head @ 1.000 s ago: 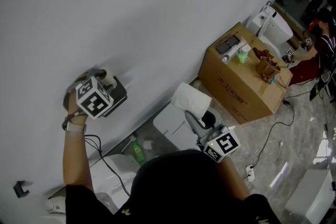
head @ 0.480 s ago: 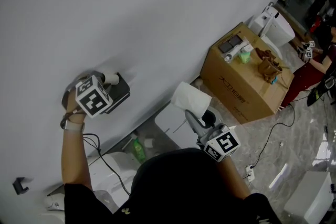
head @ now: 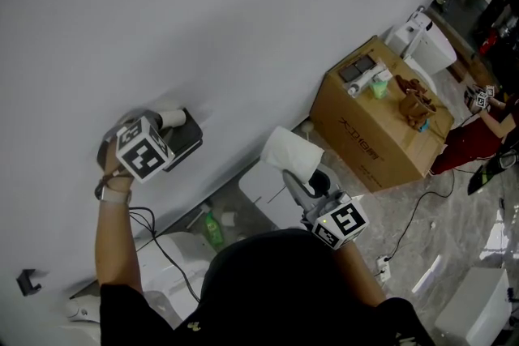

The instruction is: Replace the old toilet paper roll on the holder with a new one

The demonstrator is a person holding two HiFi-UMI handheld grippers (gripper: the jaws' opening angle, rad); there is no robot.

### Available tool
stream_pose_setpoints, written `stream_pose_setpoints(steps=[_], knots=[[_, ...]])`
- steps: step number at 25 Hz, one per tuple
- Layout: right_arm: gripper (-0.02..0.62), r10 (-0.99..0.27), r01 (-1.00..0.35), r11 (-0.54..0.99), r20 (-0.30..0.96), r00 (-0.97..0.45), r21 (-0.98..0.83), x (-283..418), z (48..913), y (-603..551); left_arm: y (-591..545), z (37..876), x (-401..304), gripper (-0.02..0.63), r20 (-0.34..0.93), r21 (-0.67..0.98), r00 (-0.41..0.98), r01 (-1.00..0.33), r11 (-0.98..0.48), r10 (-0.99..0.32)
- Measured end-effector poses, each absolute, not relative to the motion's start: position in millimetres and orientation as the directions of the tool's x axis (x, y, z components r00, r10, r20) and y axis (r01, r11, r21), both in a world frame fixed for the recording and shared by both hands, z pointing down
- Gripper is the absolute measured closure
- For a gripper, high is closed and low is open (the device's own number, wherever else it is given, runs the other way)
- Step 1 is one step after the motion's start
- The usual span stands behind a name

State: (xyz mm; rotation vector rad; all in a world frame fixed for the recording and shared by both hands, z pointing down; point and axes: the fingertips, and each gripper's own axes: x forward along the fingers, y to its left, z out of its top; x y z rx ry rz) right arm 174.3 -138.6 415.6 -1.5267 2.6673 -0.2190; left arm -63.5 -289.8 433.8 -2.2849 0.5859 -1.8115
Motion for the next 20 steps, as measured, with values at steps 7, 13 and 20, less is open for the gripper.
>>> stream_pose_setpoints(steps=[7,13,20], knots=[[0.451,-0.835,-0.826,0.544,-0.001,-0.55,-0.147,159,409,-145,-276,401,-74,0.572,0.829,-0.398,0.286,-0.301,-0.866,-0.481],[0.451,-0.769,-0.762,0.631,0.011,-0.639,-0.148,121,411,-154,-243,377,-103,0.574,0.747,-0.36,0.386,-0.45,-0.817,-0.541],[0.451,-0.648,-0.644,0.749,0.033,-0.761,-0.156,57,415,-161,-195,388,-164,0.574,0.692,-0.261,0.399,-0.638,-0.724,-0.601]])
